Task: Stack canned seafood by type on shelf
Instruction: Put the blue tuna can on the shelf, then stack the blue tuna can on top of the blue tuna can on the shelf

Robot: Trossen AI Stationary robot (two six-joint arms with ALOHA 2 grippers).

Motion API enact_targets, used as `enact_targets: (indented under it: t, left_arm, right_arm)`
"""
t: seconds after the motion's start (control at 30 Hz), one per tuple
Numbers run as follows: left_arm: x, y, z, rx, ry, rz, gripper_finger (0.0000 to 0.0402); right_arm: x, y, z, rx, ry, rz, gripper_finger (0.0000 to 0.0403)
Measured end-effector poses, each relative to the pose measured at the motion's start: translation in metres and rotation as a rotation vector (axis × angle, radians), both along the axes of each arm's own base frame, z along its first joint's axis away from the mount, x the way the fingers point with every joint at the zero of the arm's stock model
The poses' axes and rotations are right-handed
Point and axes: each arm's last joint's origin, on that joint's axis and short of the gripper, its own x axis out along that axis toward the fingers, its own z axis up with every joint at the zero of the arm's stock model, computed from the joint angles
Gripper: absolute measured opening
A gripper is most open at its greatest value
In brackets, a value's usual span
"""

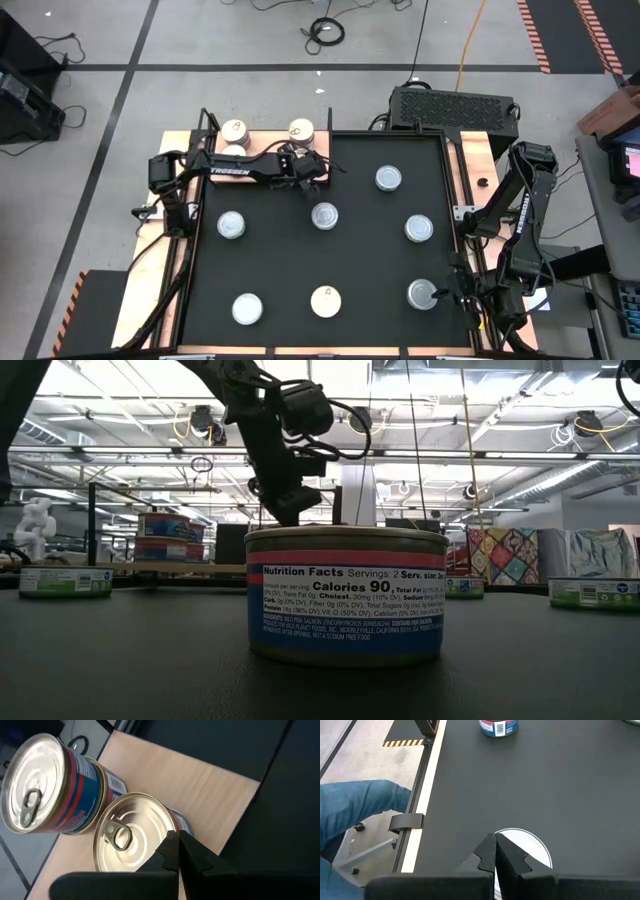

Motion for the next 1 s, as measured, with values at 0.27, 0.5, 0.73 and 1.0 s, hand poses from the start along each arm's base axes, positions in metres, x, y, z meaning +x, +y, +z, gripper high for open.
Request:
enact_targets:
  t: [0.27,0.5,0.73,1.0]
  left_arm:
    - [0.000,0.000,0.000,0.004,-0.002,0.002,0.0035]
    - [0.001,-0.001,0.001,0.004,-0.002,-0.001,0.0053]
    - [0.010,-0.015,0.012,0.012,-0.037,-0.053,0.0054]
    - [0.011,-0.039,0.030,-0.010,-0.072,-0.095,0.0055]
  right_arm:
    - [0.000,0.000,0.000,0.015,0.020,-0.002,0.0000]
    - [0.000,0.001,-0.002,0.015,0.026,-0.009,0.0000]
    - [0.000,0.001,-0.002,0.014,0.026,-0.008,0.0000]
    - [0.000,0.001,-0.002,0.013,0.026,-0.007,0.0000]
